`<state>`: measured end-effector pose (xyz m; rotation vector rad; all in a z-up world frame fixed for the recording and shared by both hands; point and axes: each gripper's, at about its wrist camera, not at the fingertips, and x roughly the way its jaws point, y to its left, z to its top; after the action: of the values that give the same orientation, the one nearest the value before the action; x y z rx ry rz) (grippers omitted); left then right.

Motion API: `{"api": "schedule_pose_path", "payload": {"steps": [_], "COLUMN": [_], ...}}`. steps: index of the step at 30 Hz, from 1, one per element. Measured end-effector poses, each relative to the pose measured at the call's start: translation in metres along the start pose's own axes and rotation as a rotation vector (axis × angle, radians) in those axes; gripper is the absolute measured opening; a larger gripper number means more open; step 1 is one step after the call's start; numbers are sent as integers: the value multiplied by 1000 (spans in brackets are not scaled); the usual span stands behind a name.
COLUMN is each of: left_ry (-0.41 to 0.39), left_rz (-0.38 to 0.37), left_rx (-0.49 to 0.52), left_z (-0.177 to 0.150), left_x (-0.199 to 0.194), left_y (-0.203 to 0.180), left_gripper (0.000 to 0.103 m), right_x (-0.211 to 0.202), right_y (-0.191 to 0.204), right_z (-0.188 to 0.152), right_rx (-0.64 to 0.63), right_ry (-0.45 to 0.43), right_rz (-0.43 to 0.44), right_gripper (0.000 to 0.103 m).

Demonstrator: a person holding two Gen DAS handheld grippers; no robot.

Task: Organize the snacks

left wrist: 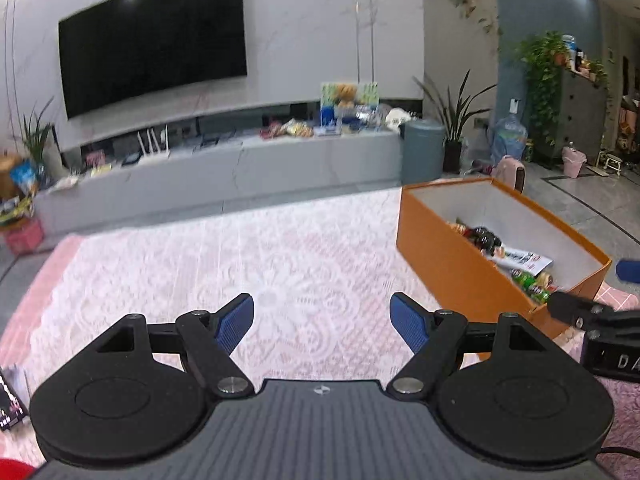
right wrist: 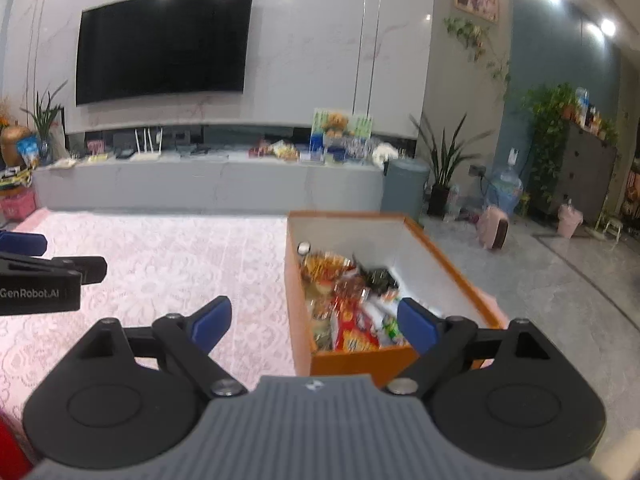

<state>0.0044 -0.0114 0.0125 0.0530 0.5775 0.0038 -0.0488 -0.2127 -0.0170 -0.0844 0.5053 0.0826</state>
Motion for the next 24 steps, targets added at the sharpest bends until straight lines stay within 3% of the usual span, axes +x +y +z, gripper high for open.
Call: {"api": "schedule_pose_path", "payload": {"steps": [4,11,24], "left_ry": [27,73,94], "left_rz": [27,13,8], "left_rx": [-1,-2,2], "left_z": [-8,-11,-8], "left_x": [2,9,9], "left_y": [4,0,-4], "left_gripper": [91,91,91], "right_x": [14,22,23], "right_y": [3,3,-3], "right_z": [-8,-14,-14], "right_rx": [31,38,55], "right_ry": [78,129,134], "right_rz": [-2,-12,-21], "right_gripper": [88,88,88]}}
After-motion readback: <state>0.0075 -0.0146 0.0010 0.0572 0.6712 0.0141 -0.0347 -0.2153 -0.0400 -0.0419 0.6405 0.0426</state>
